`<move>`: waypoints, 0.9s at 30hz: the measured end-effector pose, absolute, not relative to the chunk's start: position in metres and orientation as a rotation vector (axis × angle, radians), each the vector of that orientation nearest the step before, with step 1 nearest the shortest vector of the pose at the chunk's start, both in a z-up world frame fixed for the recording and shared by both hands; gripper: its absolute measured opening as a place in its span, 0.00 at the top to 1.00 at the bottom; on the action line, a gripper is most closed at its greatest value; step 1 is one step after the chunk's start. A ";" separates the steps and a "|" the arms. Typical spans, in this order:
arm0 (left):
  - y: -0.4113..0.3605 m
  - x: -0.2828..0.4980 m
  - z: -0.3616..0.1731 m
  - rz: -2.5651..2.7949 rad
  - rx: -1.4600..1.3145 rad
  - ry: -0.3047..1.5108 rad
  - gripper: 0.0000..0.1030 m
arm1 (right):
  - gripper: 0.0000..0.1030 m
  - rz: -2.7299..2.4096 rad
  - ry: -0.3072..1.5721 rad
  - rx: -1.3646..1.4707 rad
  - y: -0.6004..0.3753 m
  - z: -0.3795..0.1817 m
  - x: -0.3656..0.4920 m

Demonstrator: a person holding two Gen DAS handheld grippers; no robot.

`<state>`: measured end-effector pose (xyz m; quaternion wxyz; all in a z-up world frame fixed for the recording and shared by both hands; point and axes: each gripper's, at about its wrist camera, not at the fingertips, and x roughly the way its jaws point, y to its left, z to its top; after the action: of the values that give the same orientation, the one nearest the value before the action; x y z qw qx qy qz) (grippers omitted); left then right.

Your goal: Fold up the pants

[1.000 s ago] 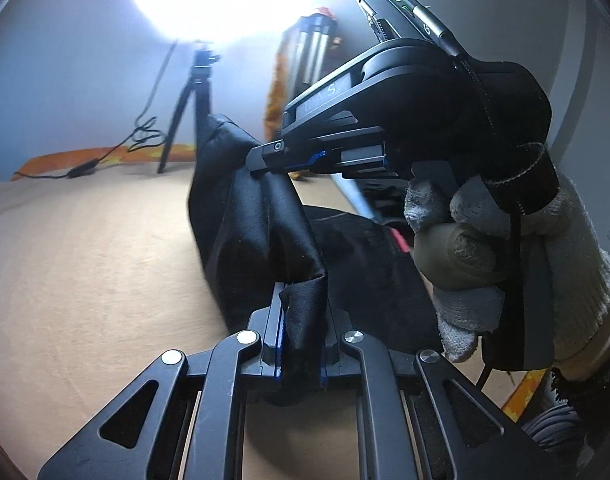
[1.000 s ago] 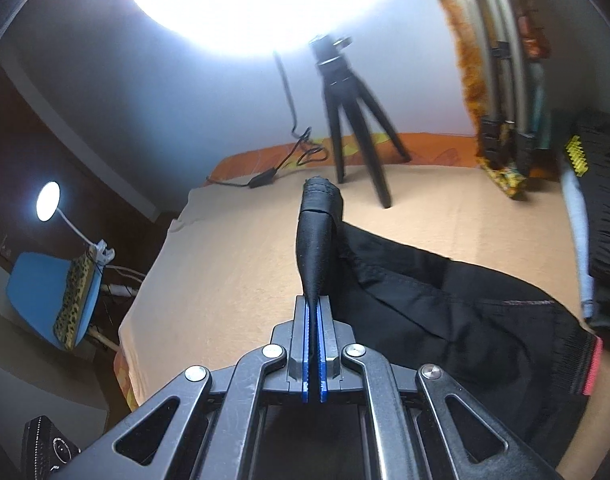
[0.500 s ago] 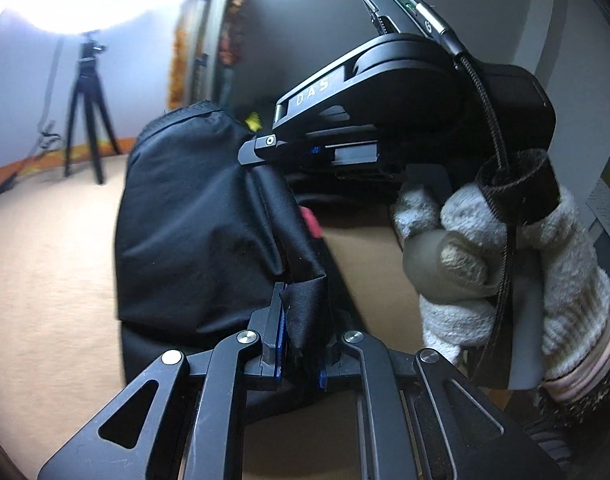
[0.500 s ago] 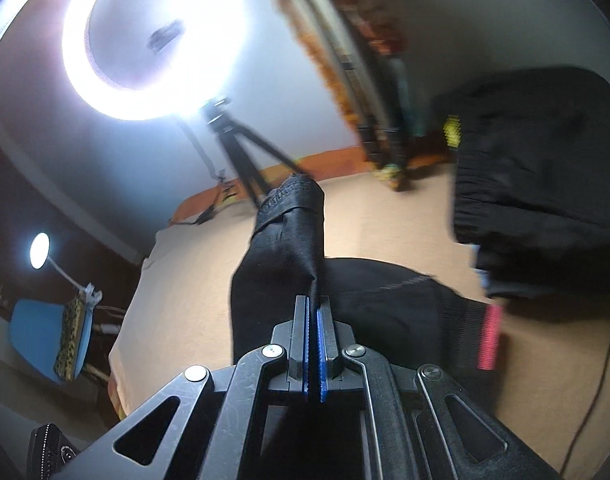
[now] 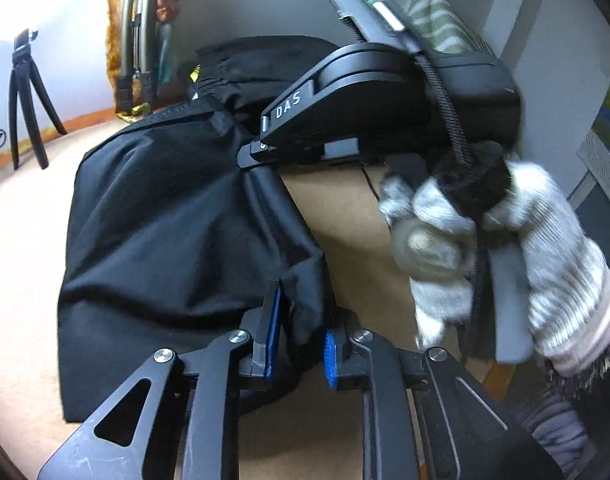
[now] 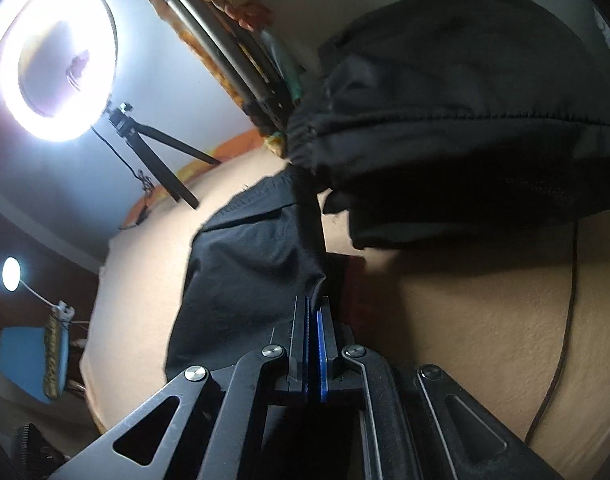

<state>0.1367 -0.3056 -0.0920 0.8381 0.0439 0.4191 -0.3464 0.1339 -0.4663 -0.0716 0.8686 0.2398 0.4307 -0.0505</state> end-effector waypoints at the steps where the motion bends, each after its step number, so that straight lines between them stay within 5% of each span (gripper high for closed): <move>1: -0.303 0.135 -0.091 -0.736 0.098 0.893 0.84 | 1.00 -0.106 0.905 0.498 -0.467 -0.073 0.135; 11: -0.216 0.119 -0.062 -0.616 0.014 0.819 0.81 | 0.98 -0.101 0.933 0.463 -0.470 -0.082 0.134; 21: -0.170 0.139 -0.089 -0.506 -0.107 0.920 0.81 | 0.66 -0.133 0.785 0.286 -0.453 -0.029 0.112; 27: -0.194 0.126 -0.098 -0.525 0.002 0.899 0.81 | 0.65 0.082 0.773 0.192 -0.391 -0.028 0.150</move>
<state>0.1257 -0.1942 -0.0977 0.8676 0.0011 0.4294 -0.2507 0.1498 -0.3905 -0.0279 0.9208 0.0935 0.3765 0.0399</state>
